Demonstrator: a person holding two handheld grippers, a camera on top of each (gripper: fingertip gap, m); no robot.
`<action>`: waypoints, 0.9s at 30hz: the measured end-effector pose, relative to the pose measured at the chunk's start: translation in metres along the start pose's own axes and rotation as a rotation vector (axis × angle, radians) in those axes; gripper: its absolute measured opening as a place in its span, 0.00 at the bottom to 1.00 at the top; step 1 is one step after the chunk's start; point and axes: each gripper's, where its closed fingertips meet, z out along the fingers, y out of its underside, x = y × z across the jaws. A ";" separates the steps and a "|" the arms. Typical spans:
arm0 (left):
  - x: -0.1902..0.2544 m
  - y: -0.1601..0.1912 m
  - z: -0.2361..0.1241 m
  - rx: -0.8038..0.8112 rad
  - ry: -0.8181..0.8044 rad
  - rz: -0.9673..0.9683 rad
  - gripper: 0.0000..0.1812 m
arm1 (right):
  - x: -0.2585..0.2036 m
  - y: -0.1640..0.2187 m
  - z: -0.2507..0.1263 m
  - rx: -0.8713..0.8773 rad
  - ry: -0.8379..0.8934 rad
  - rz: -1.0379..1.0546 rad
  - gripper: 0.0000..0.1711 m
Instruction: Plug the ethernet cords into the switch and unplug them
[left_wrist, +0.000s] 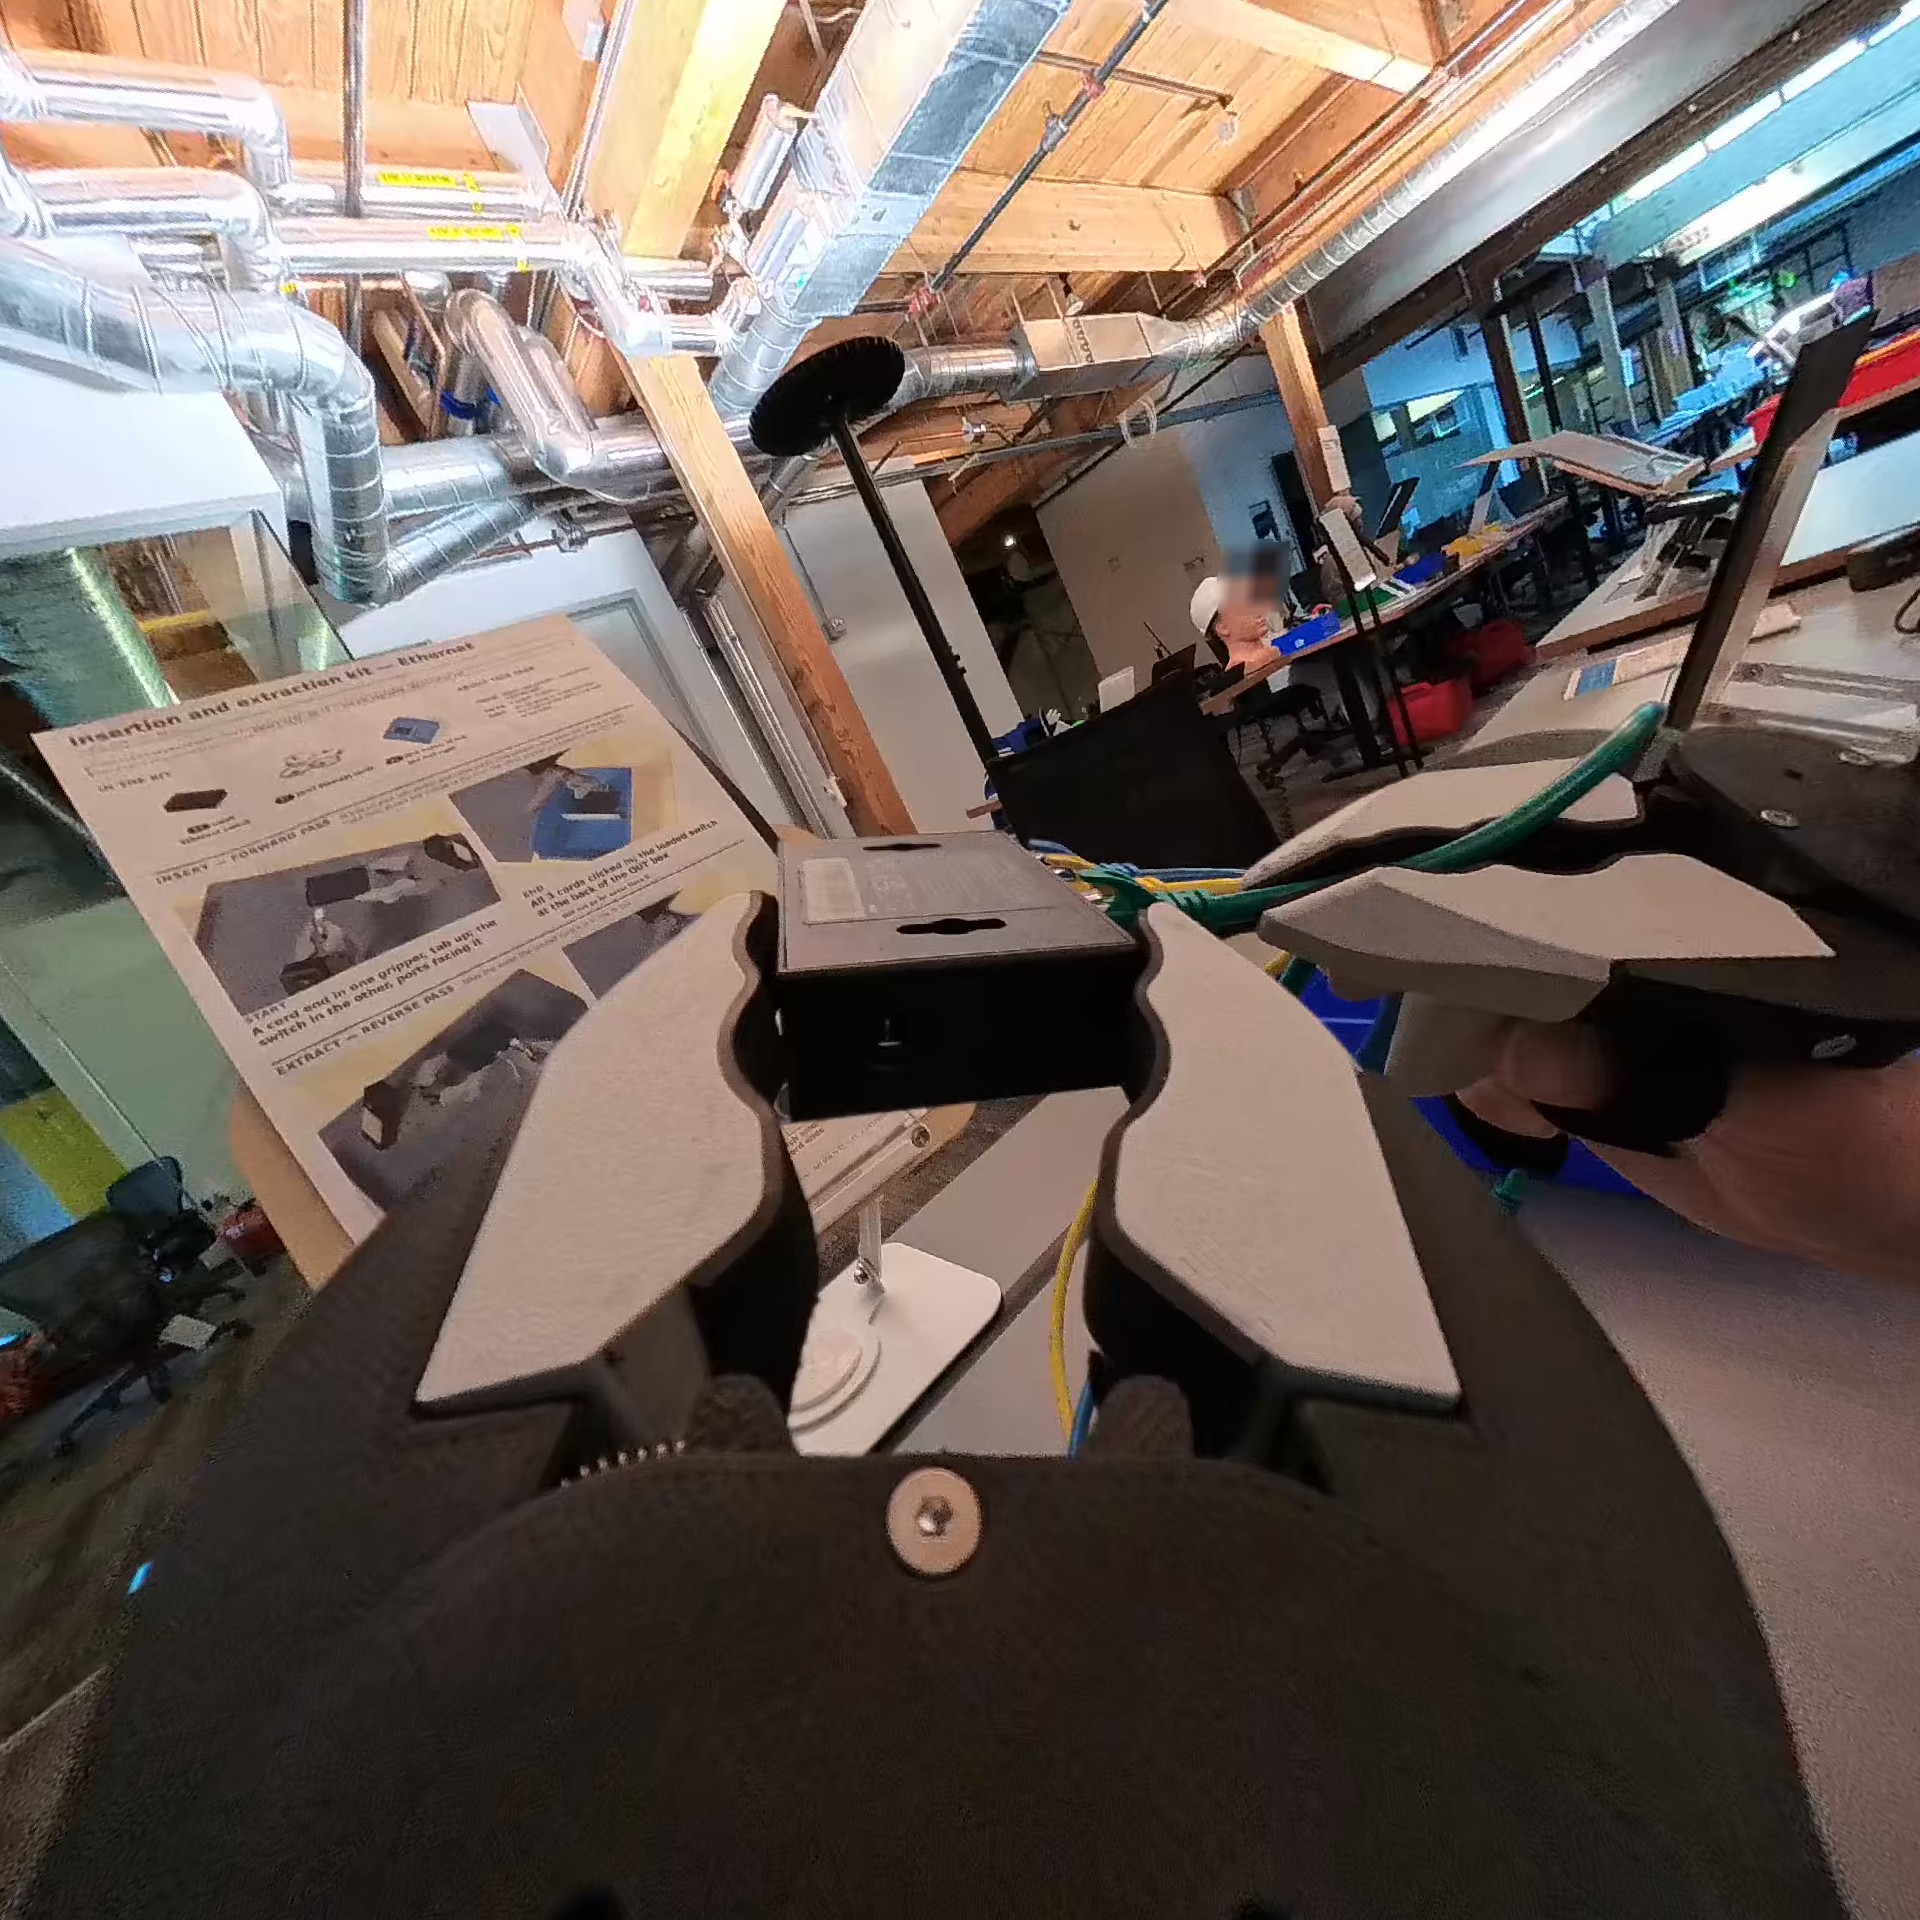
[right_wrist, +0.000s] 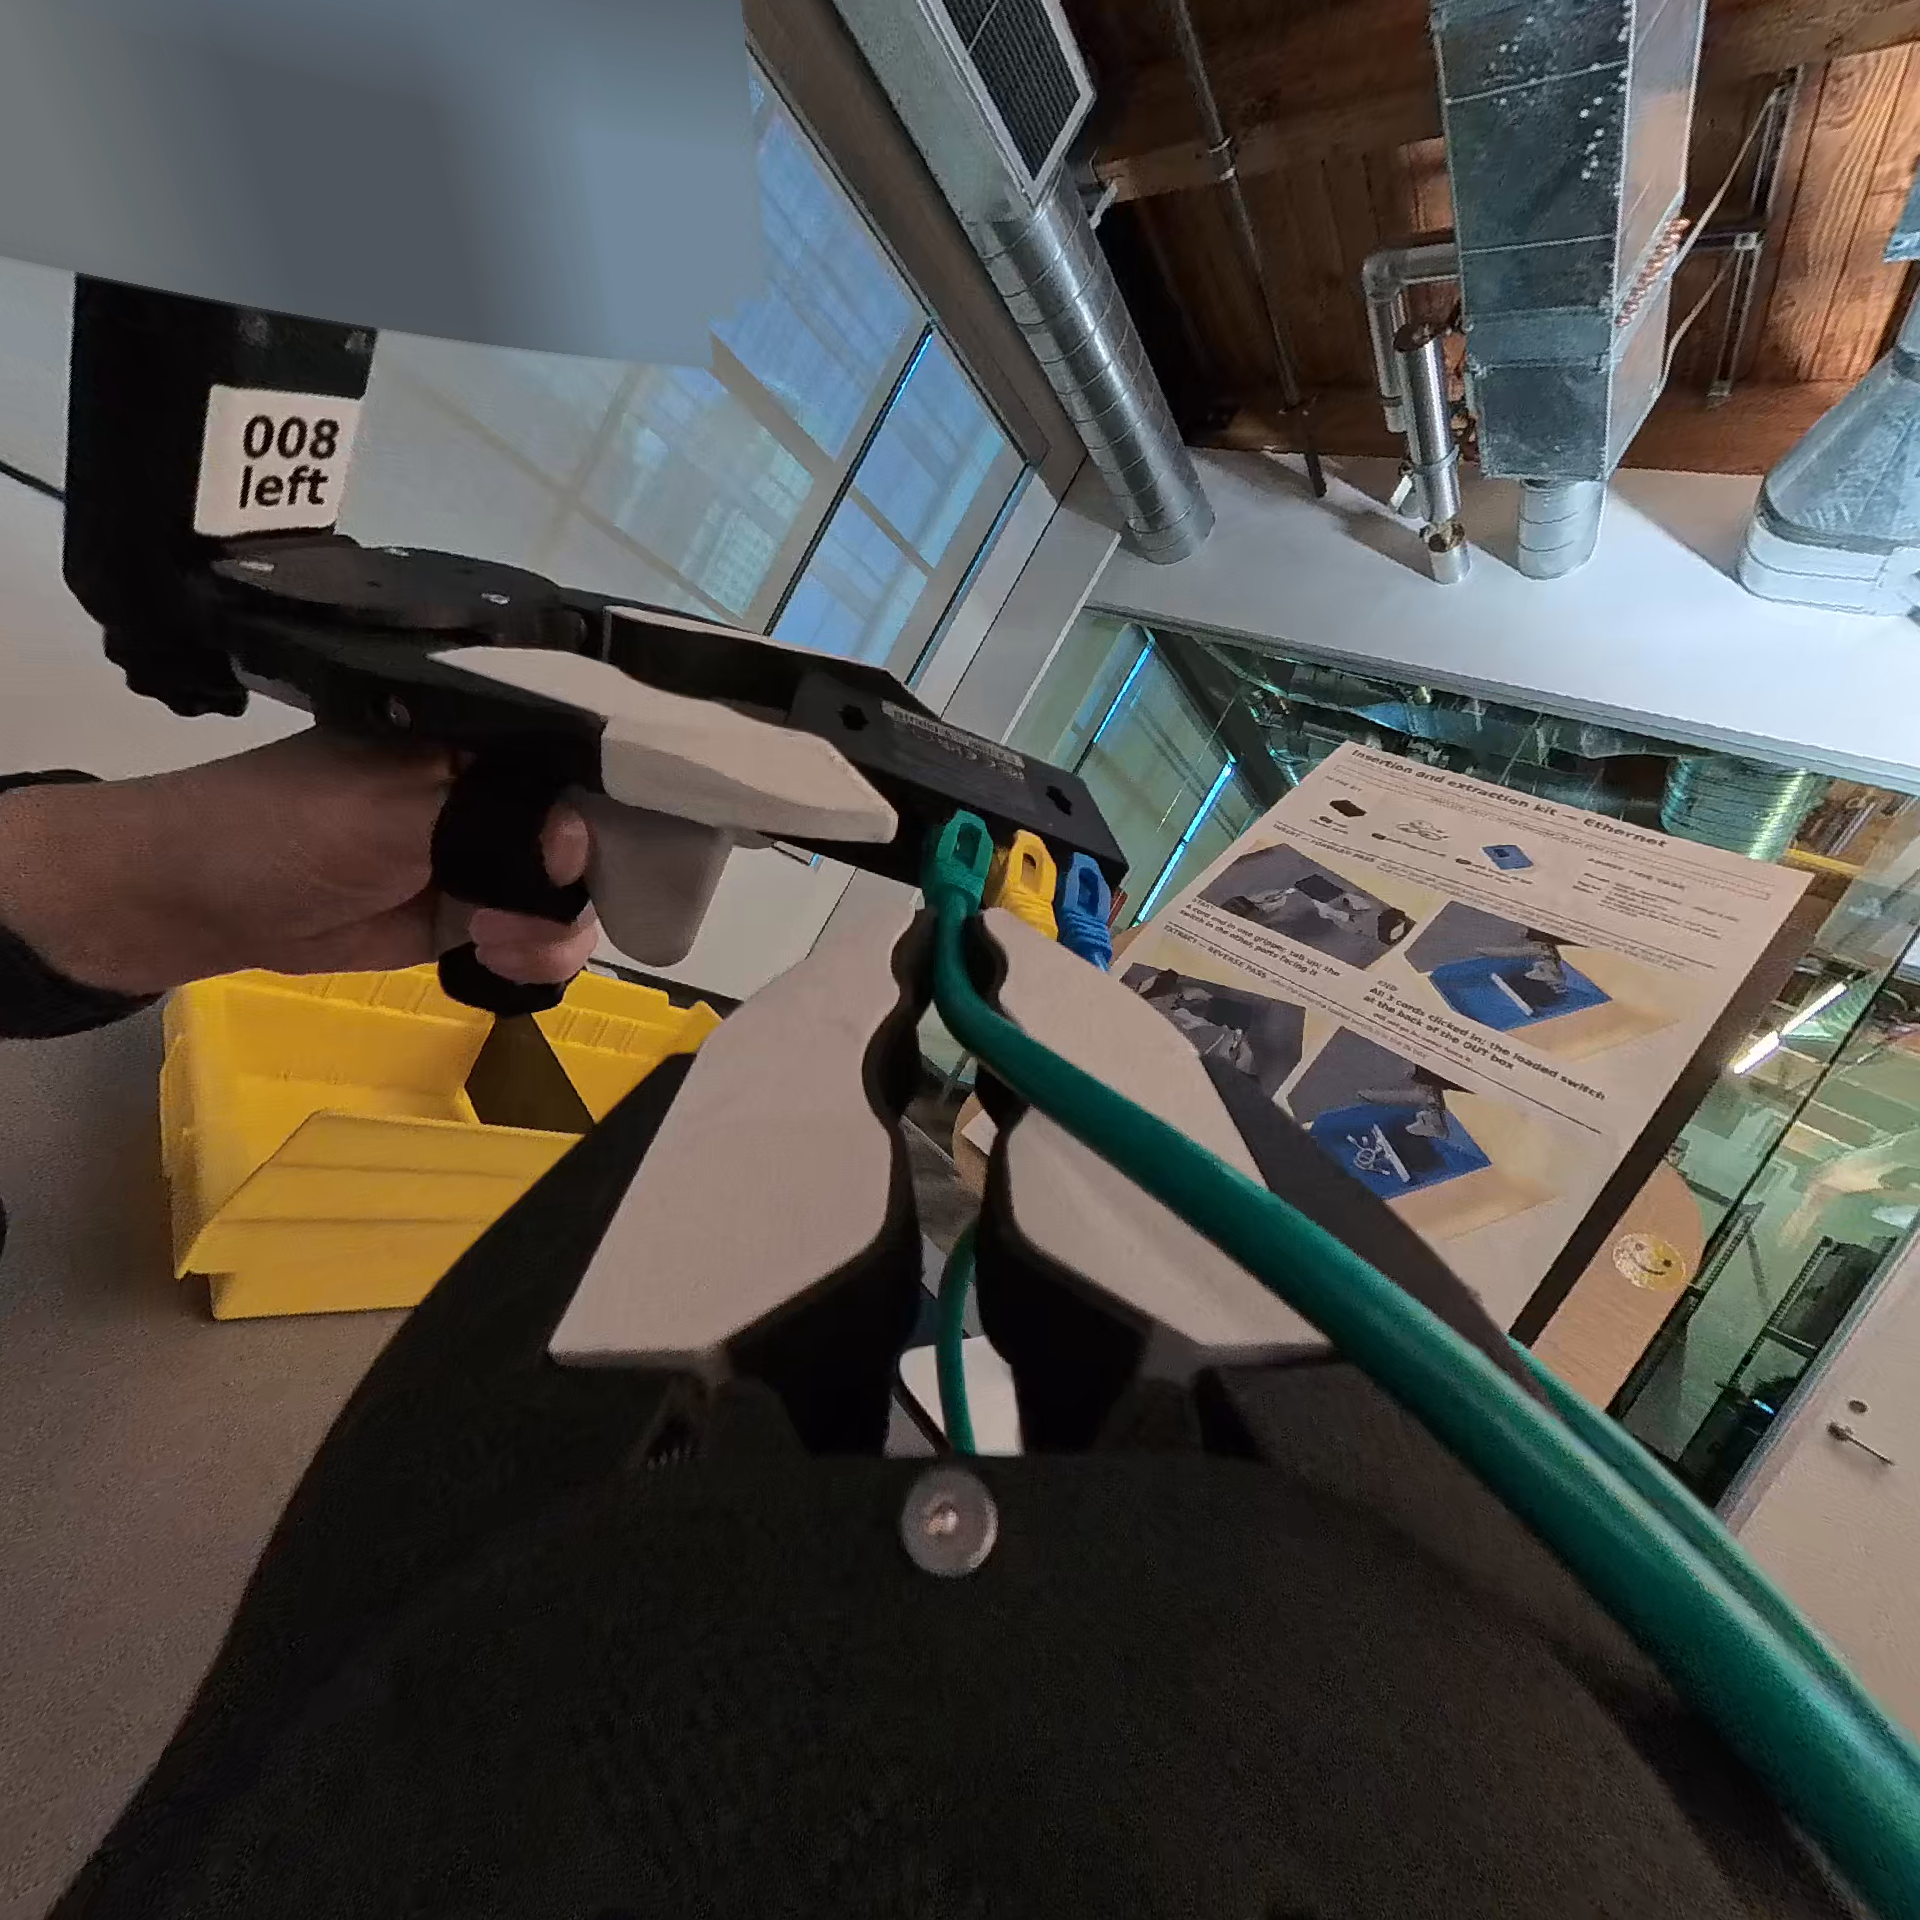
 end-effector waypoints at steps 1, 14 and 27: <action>0.000 0.000 0.000 -0.003 0.007 -0.008 0.35 | -0.001 -0.001 0.000 -0.005 -0.003 -0.015 0.03; 0.003 -0.010 -0.007 0.037 0.017 -0.018 0.35 | -0.007 -0.013 0.000 0.029 -0.022 -0.007 0.03; 0.003 -0.017 -0.005 0.078 0.001 -0.165 0.35 | -0.006 -0.017 0.003 0.019 0.004 -0.025 0.03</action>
